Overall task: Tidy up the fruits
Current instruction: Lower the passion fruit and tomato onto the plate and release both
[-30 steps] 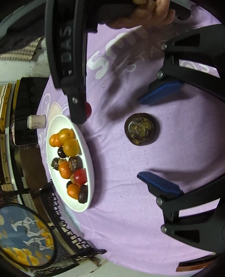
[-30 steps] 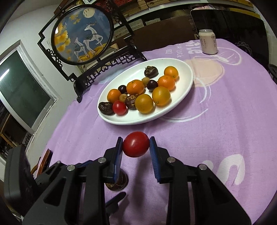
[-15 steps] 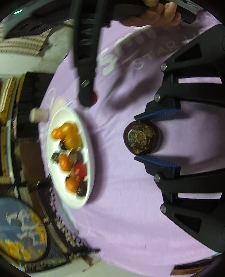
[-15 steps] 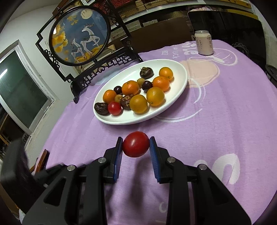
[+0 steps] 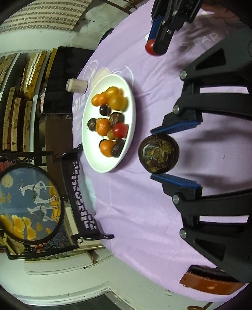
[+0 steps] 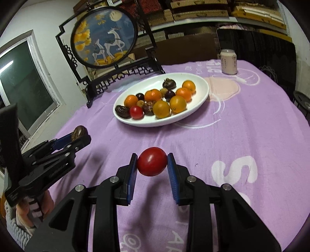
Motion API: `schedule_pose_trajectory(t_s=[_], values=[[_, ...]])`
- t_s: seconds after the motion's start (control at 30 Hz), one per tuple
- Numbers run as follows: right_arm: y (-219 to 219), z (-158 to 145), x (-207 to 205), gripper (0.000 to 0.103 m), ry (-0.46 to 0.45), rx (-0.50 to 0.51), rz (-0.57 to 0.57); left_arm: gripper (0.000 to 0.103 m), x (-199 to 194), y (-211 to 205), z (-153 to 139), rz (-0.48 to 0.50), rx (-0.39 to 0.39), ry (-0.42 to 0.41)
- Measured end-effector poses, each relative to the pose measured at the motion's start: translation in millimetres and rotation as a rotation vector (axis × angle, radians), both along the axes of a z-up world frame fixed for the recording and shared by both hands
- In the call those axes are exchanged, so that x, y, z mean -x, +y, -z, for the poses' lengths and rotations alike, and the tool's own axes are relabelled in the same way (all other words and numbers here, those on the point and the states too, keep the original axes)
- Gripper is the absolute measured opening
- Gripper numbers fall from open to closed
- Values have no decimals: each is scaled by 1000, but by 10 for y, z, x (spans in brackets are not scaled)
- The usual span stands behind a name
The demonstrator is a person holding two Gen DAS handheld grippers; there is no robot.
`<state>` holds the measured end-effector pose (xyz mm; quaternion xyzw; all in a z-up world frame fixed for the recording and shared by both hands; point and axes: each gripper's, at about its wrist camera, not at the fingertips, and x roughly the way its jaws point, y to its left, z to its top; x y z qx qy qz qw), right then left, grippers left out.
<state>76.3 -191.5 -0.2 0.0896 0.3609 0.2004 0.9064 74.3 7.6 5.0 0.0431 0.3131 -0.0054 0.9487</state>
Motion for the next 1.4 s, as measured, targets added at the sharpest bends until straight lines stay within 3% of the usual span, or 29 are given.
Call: schedule_pose_trajectory(t_s=[0.3,0.57,1.03,1.13,1.2,1.4], values=[[-67,-309,-210,31,-49,26,17,41,-337,-103,-257,7,-37,-48],[-99,-535,-691,31,-86,46,43,41,-762,-265,-381,27,-29,-68],[158,-211,-1686,32,-36,89,63,42,-1686,-395,-15,33,18,23],[186,-126,-1767,42,-26,91,53,52,-1722,-397,63,37,4,30],[183,-104,-1782,43,-35,96,61,63,-1714,-399,71,34,-6,20],[152,-129,-1768,43,-39,86,65,76,-1661,-395,11,28,-13,-10]])
